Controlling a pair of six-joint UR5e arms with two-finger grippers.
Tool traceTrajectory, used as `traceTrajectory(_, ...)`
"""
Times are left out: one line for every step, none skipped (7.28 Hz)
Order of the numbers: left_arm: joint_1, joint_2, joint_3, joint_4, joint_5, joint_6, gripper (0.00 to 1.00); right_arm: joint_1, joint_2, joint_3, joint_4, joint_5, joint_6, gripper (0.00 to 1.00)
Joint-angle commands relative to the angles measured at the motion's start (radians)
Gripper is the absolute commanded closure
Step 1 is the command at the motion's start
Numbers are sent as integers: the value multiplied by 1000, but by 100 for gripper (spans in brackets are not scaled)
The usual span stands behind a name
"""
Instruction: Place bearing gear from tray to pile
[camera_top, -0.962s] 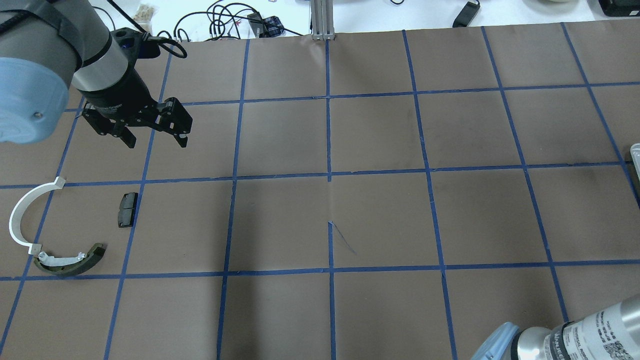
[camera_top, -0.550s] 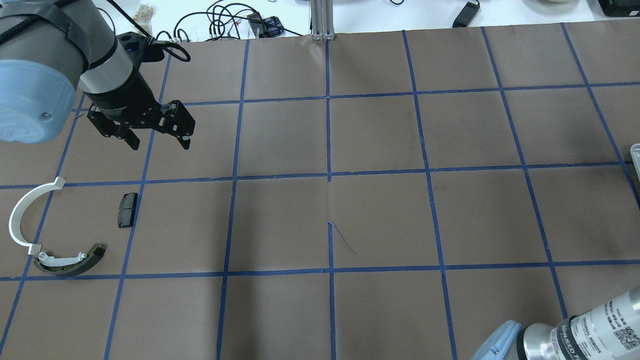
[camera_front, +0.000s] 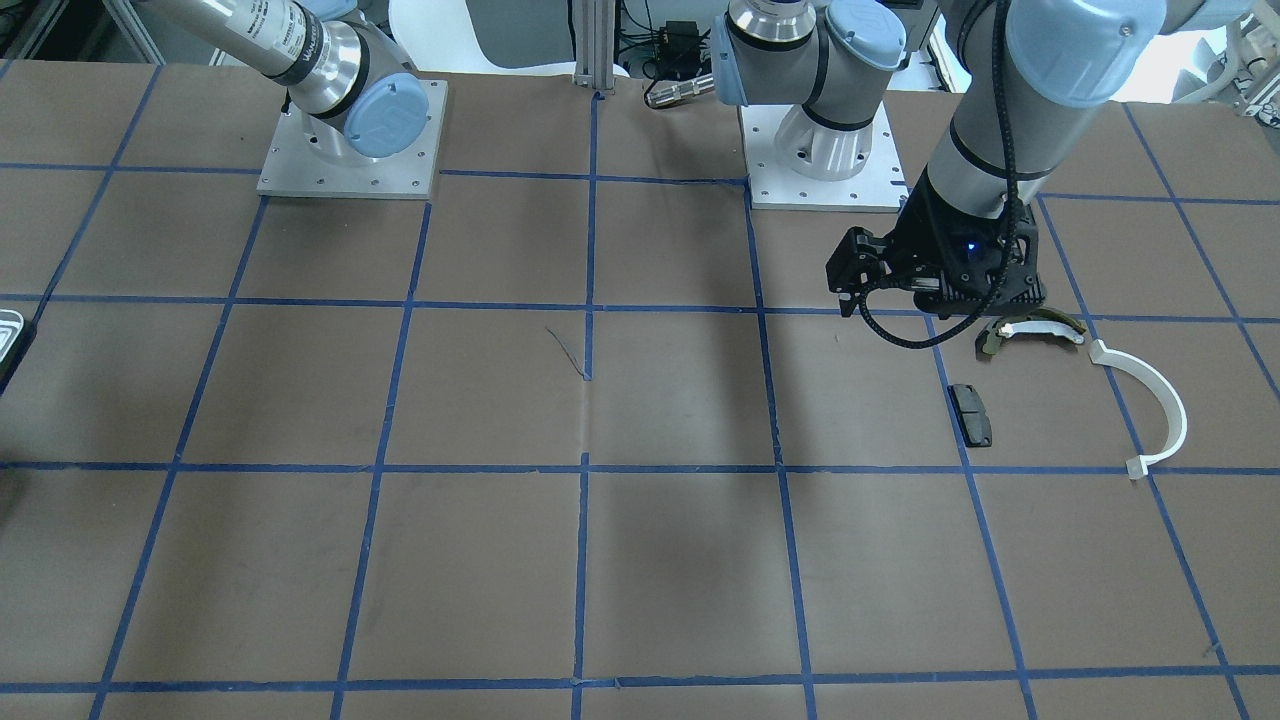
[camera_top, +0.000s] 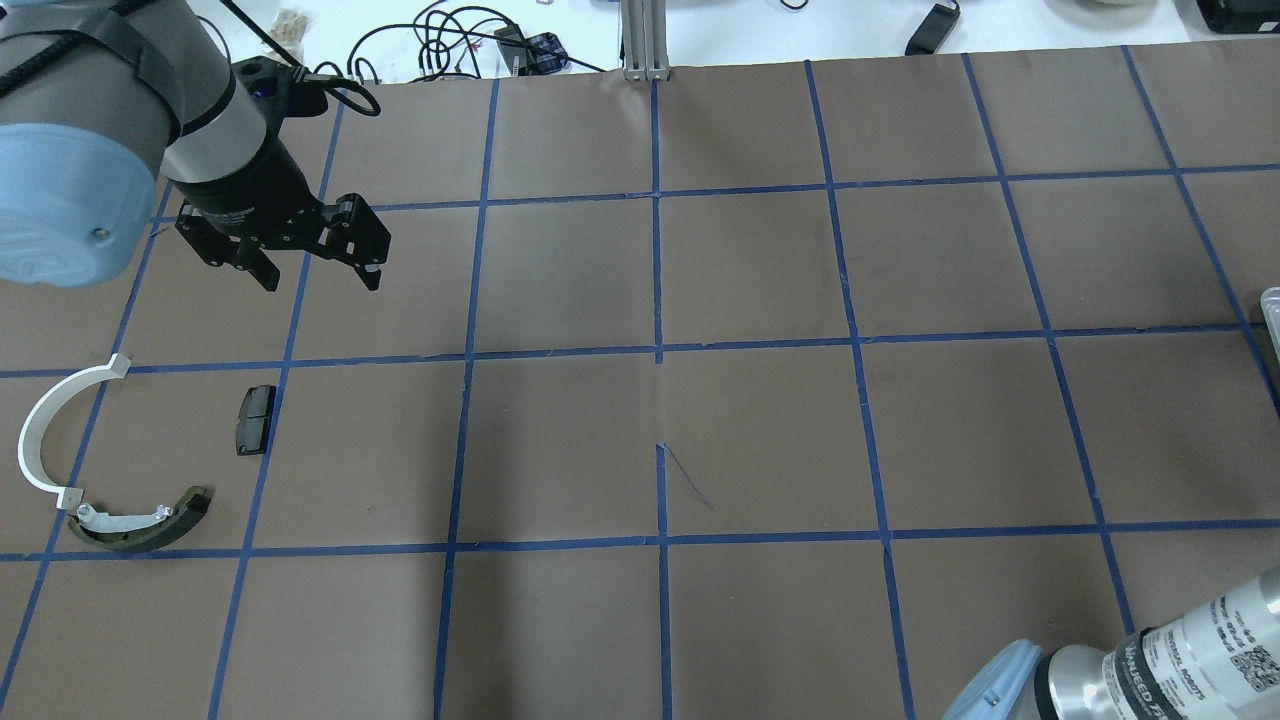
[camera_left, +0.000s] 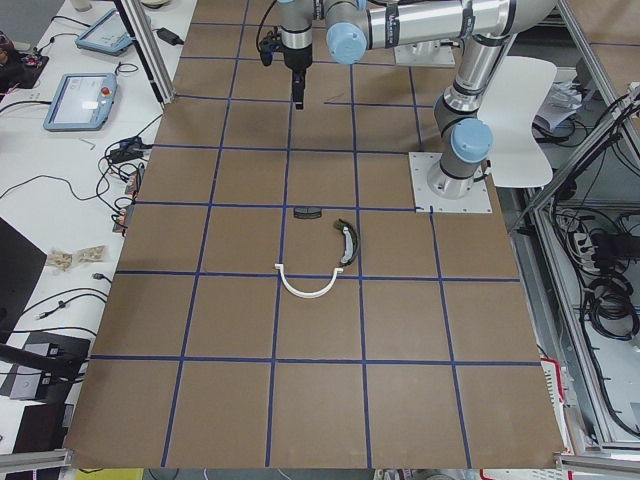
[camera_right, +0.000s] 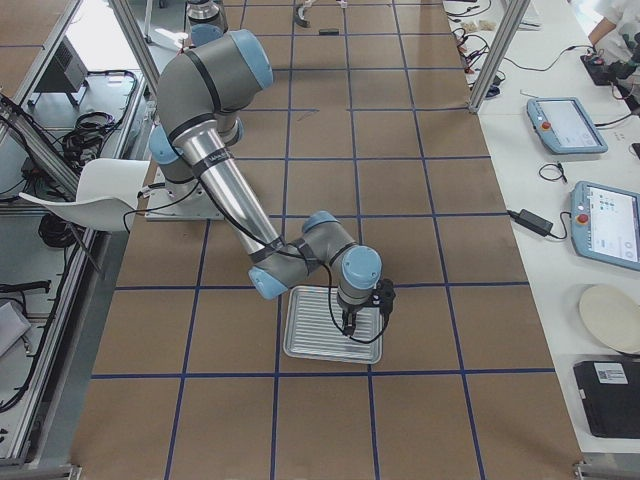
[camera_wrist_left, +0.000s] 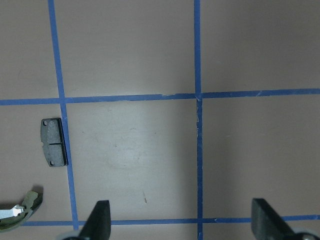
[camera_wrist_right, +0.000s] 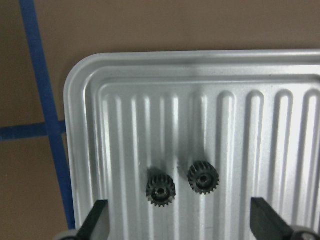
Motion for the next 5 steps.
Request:
traceTrajectory(1, -13, -5, 2, 1, 2, 0, 0, 20, 0, -8, -8, 137, 0)
traceTrajectory(3, -21, 2, 2, 2, 1, 0, 0, 23, 0, -56, -6, 184, 0)
traceTrajectory(0, 5, 5, 4, -11, 1, 0, 0, 40, 0, -86, -6, 206, 0)
traceTrajectory(1, -13, 1, 4, 0, 1, 0, 0, 59, 0, -121, -6, 214, 0)
traceTrajectory(4, -24, -1, 20, 0, 1, 0, 0, 60, 0, -121, -3, 234, 0)
